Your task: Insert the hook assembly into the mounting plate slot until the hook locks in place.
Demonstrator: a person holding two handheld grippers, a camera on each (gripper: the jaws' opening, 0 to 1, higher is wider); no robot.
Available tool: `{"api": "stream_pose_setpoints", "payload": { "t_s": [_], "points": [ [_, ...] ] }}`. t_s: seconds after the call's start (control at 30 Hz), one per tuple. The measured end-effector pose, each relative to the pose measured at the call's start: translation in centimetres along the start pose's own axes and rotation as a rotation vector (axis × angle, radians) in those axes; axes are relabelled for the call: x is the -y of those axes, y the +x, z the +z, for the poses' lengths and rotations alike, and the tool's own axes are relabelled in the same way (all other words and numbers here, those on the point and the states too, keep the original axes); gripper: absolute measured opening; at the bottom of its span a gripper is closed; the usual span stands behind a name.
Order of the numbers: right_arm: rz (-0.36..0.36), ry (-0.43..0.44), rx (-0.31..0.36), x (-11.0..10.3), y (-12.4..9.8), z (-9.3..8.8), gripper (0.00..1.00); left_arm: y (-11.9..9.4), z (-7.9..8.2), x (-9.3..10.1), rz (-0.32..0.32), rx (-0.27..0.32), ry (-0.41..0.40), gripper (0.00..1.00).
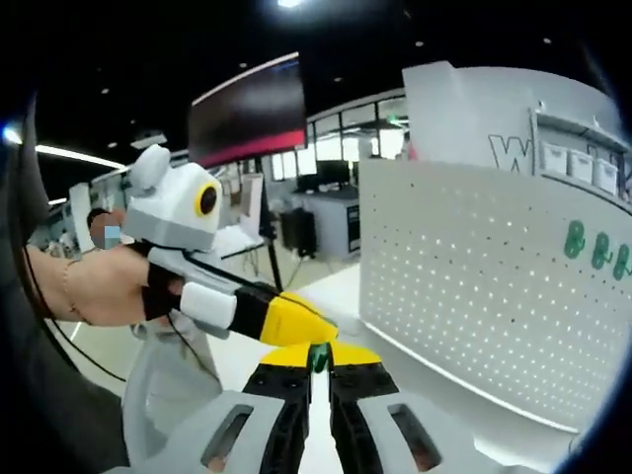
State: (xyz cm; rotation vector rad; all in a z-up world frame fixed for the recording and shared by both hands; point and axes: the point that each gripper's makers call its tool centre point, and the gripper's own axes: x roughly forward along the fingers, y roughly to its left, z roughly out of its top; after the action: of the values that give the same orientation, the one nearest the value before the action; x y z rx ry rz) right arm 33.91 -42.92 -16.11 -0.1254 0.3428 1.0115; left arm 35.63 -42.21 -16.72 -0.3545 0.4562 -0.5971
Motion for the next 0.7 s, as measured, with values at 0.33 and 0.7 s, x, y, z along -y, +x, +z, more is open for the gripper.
{"api": "stream_pose_setpoints", "payload": {
  "t_s": [0.33, 0.7],
  "points": [
    [0.013, -0.004, 0.01, -0.23, -0.07, 0.13, 0.03, -0.23, 0.1, 0.02, 0.015, 0.016, -0.012, 0.01],
    [0.06, 0.04, 0.034, -0.75, -0.24, 0.24, 0.01, -0.78, 0.14, 0.16, 0.021, 0.031, -0.011, 0.01]
  ]
}}
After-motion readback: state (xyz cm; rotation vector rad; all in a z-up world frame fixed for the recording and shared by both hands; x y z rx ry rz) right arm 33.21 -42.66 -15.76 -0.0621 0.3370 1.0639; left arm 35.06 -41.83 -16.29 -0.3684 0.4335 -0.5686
